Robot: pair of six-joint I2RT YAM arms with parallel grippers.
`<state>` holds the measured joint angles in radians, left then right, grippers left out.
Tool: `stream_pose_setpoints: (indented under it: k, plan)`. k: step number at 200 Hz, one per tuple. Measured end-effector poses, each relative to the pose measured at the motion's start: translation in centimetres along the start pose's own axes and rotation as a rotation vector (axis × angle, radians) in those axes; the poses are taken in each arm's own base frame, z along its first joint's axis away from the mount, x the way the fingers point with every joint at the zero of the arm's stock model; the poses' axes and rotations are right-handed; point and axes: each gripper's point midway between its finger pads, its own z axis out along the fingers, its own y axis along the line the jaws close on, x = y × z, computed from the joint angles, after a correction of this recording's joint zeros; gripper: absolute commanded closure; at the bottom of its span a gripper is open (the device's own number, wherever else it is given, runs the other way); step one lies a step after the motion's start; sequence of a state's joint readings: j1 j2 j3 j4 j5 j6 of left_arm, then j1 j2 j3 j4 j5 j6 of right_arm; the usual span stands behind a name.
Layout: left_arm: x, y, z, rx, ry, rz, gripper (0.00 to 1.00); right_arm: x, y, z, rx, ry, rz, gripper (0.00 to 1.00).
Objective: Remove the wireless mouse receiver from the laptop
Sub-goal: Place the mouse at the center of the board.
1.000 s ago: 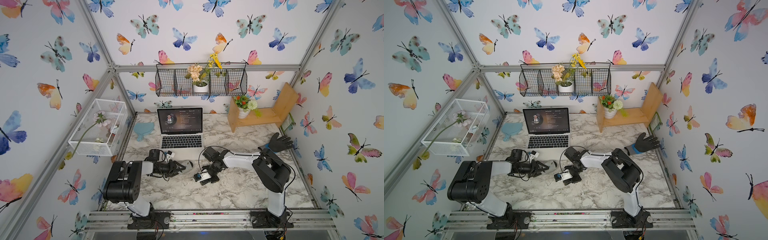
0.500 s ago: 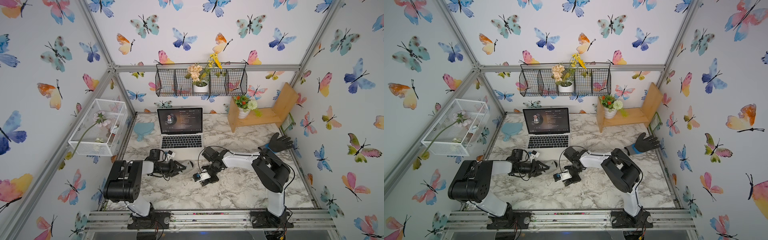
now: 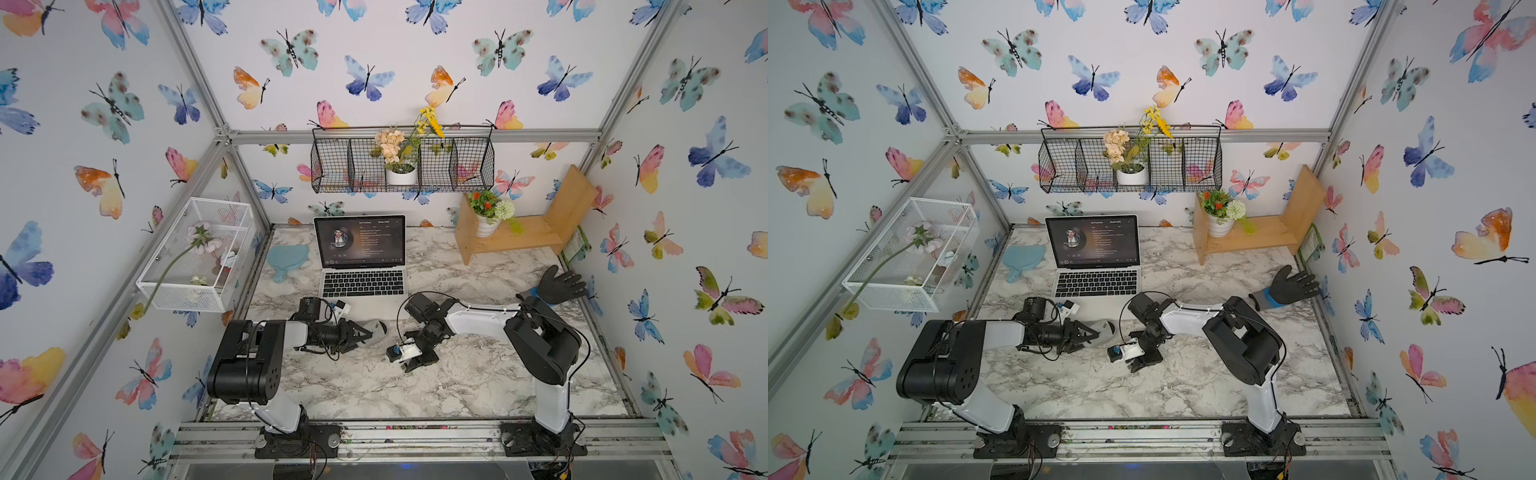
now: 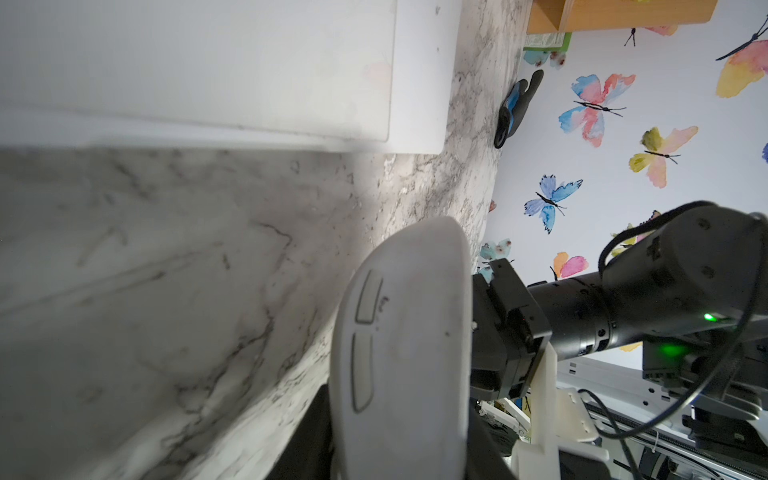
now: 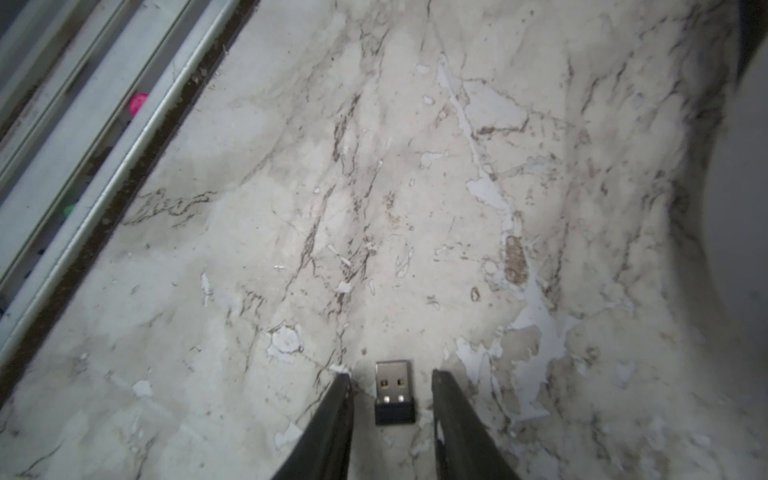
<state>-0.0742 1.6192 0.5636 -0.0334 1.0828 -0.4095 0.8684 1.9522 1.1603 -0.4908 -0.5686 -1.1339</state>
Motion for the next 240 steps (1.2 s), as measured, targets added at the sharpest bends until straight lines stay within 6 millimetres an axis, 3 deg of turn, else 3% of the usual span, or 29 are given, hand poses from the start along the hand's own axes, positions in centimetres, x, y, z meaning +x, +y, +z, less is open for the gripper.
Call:
stream_pose_setpoints:
  k: [73, 131, 240]
  plan:
    - [0.0, -0.01, 0.0, 0.0, 0.0, 0.0, 0.98, 0.15, -0.06, 0.02, 0.007, 0.005, 0.0, 0.74]
    - [0.0, -0.01, 0.0, 0.0, 0.0, 0.0, 0.98, 0.42, 0.18, -0.21, 0.011, 0.013, 0.016, 0.7]
    - [0.0, -0.01, 0.0, 0.0, 0.0, 0.0, 0.98, 0.61, 0.11, -0.27, 0.019, 0.021, 0.017, 0.78]
